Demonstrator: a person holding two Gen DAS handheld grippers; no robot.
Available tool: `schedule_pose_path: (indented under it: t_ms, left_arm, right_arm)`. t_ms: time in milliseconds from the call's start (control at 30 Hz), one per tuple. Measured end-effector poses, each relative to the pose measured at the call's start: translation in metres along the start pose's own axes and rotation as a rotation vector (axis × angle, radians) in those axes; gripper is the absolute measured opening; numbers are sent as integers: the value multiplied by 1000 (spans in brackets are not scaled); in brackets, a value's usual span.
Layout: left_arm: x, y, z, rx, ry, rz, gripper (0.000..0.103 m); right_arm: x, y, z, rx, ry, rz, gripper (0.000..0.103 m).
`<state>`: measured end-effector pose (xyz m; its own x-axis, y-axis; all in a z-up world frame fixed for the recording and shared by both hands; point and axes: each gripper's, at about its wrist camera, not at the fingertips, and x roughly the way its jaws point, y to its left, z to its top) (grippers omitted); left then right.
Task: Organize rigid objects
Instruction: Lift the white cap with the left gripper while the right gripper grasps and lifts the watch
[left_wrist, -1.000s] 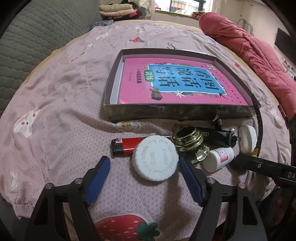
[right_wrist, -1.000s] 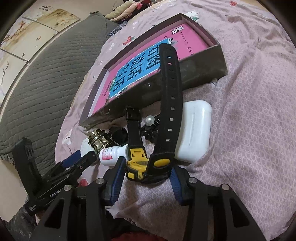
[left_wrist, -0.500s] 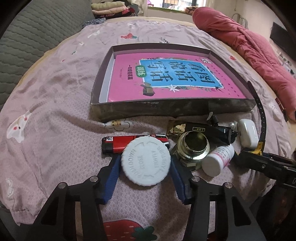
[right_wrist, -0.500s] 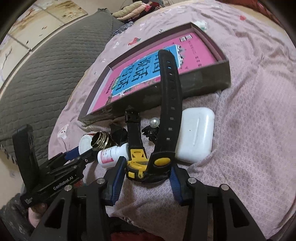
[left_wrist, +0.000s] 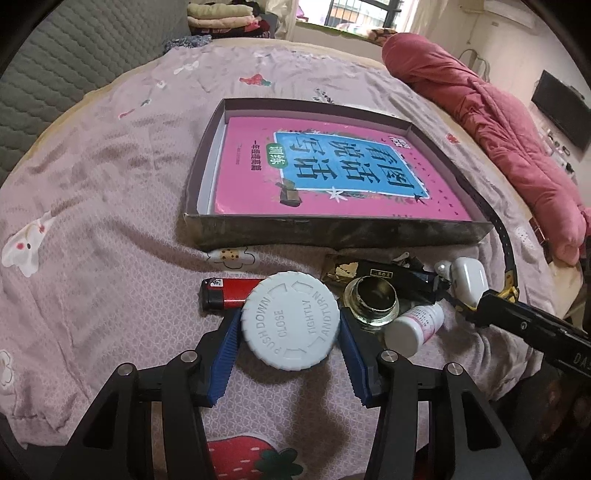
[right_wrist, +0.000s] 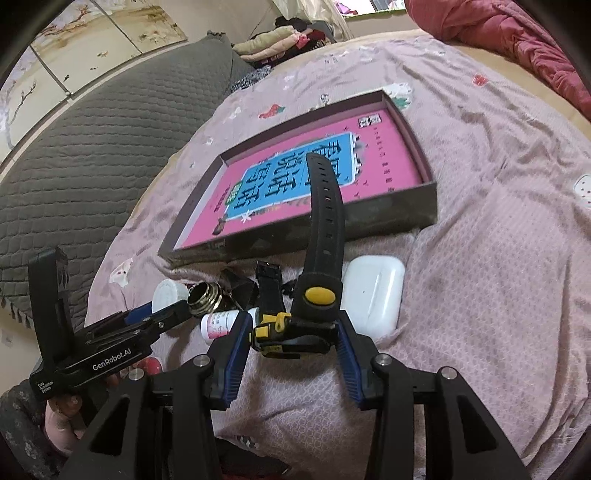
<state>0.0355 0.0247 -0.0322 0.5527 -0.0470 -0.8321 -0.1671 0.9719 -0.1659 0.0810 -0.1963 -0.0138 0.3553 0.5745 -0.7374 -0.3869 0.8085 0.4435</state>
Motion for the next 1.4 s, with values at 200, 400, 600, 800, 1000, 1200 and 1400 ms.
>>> schedule_pose_path:
  t_ms: [200,400,600,800,1000,1200,1400]
  left_arm:
    - [-8,-2,1,1,-28,-21,53]
    - [-13,-1,3,-5,-42,-42,53]
    - [-17,0,3,-12,-54,-51,53]
    - [-23,-1,4,-5,-77,-48,53]
    - [-28,1,4,-10,-90,-40,53]
    - [-29,4,5,-20,-94,-35,53]
    - [-34,4,9,-22,-118,-37,53]
  right_arm:
    - [-9,1,5,-7,-47,-12,45]
    - [-21,3,7,-24,-98,-14,45]
    - [-29,7,9,-43,-137,-13,45]
    - [-37,14,11,-72,-173,-17,45]
    - [-42,17,14,-87,-199,-31,45]
    - [-46,21,21,-110,-223,-40,45]
    - [-51,25,32,-116,-256,-28,45]
